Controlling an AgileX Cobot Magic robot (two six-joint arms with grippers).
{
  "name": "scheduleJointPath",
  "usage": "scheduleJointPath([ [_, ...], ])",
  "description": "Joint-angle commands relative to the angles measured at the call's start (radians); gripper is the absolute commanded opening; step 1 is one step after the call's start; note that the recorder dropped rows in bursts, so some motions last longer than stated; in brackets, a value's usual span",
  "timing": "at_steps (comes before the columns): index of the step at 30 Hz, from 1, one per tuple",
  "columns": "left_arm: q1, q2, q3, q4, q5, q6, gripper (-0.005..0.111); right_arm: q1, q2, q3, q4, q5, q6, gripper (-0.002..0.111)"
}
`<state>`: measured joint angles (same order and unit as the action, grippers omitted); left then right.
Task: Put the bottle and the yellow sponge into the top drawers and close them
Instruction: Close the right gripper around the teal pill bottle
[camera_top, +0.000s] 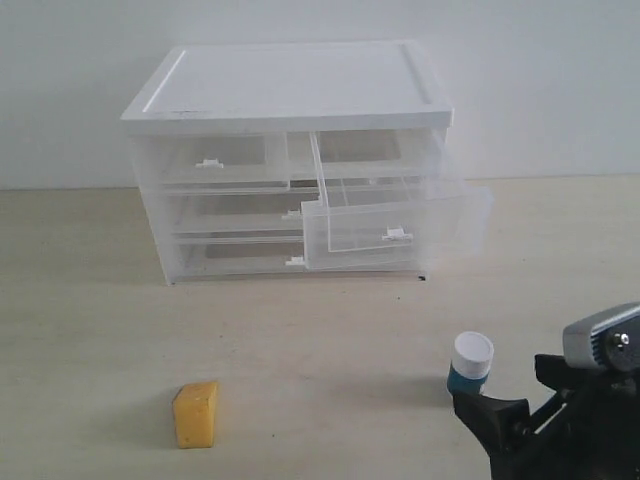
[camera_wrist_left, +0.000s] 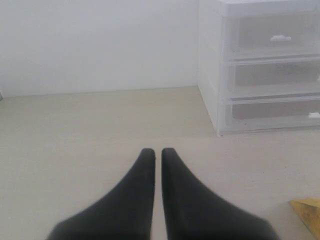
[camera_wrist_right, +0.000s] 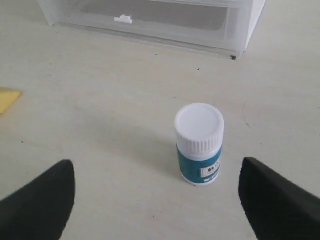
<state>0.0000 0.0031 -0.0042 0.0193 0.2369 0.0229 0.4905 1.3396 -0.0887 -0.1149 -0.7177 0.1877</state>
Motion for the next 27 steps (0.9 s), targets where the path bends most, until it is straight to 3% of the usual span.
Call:
scheduleJointPath([
  [1,0.001,-0.003,0.004,-0.008,-0.004,-0.005,0.004,-0.002,-0.002,-0.041,-0.001,0.061,0.009,0.081],
  [6,0.001,-0.003,0.004,-0.008,-0.004,-0.005,0.004,-0.002,0.012,-0.066,0.031,0.072,-0.019,0.081],
  [19,0.001,-0.003,0.004,-0.008,-0.004,-0.005,0.004,-0.002,0.325,-0.221,0.081,0.034,-0.12,0.081],
  [27,0.001,-0.003,0.004,-0.008,-0.004,-0.005,0.004,-0.002,0.358,-0.253,0.141,0.031,-0.188,0.078],
])
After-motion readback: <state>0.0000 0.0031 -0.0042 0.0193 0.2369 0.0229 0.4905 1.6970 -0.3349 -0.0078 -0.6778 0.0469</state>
